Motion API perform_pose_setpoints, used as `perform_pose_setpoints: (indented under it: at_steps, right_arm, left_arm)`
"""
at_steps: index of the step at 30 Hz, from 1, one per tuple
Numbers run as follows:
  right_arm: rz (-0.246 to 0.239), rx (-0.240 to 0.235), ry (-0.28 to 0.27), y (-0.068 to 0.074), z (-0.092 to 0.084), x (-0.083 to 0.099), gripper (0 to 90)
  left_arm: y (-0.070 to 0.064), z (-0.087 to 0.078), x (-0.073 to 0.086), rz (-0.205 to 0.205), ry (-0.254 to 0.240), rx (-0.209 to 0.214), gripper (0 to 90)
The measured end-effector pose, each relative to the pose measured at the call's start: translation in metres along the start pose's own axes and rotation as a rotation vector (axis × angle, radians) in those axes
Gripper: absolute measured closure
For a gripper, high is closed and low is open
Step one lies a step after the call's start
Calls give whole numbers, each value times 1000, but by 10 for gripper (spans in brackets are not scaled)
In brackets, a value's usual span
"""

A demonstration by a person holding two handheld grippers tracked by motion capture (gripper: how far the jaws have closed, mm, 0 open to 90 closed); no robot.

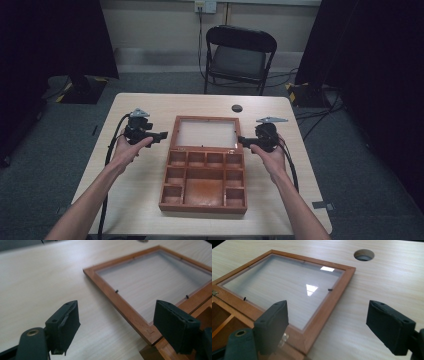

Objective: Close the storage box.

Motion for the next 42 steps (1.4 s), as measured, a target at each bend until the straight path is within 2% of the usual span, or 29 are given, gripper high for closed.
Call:
perform_pose_setpoints:
  at_steps: [3, 5, 9, 14, 16, 18, 20, 23, 27, 29, 35, 39, 42]
  right_arm:
    - [25, -3, 17, 1, 15, 4, 178]
    - [15, -2, 55, 2, 25, 9, 185]
    - [31, -8, 69, 3, 33, 11, 185]
    - [52, -28, 90, 5, 38, 18, 172]
    - [59, -30, 105, 5, 40, 22, 167]
    - [65, -28, 120, 5, 43, 24, 151]
    - [82, -33, 116, 6, 45, 25, 145]
    - [100, -39, 115, 7, 47, 26, 140]
    - [148, -86, 112, 10, 51, 28, 136]
    - [156, -95, 109, 12, 53, 29, 136]
    - [174, -105, 103, 15, 56, 30, 107]
    - [213, -134, 106, 15, 59, 32, 103]
    - [218, -147, 110, 15, 60, 32, 98]
  left_arm:
    - [-5, 13, 8, -14, 45, 25, 208]
    - [-8, 19, 8, -21, 36, 30, 212]
    - [-14, 27, 6, -18, 40, 38, 211]
    - [-20, 32, 7, -11, 36, 74, 208]
    - [-21, 32, 8, -21, 34, 79, 202]
    - [-24, 35, 10, -12, 45, 79, 189]
    - [-26, 39, 13, -11, 60, 77, 189]
    - [-27, 43, 14, -29, 60, 79, 180]
    - [-30, 45, 15, -35, 55, 84, 177]
    - [-30, 45, 15, -34, 53, 81, 177]
    - [-30, 49, 16, -77, 49, 94, 158]
    - [-33, 50, 16, -68, 40, 100, 155]
    - [-32, 52, 16, -74, 37, 106, 145]
Point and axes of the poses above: each handheld gripper's, and its own axes: z roughly forward along the jaws, x roughly out of its underside, y roughly to its left, the point moved 6 cm from there along z, roughly forward along the jaws, and after that the axes turned 4 degrees about -y, right-handed, at the moved point
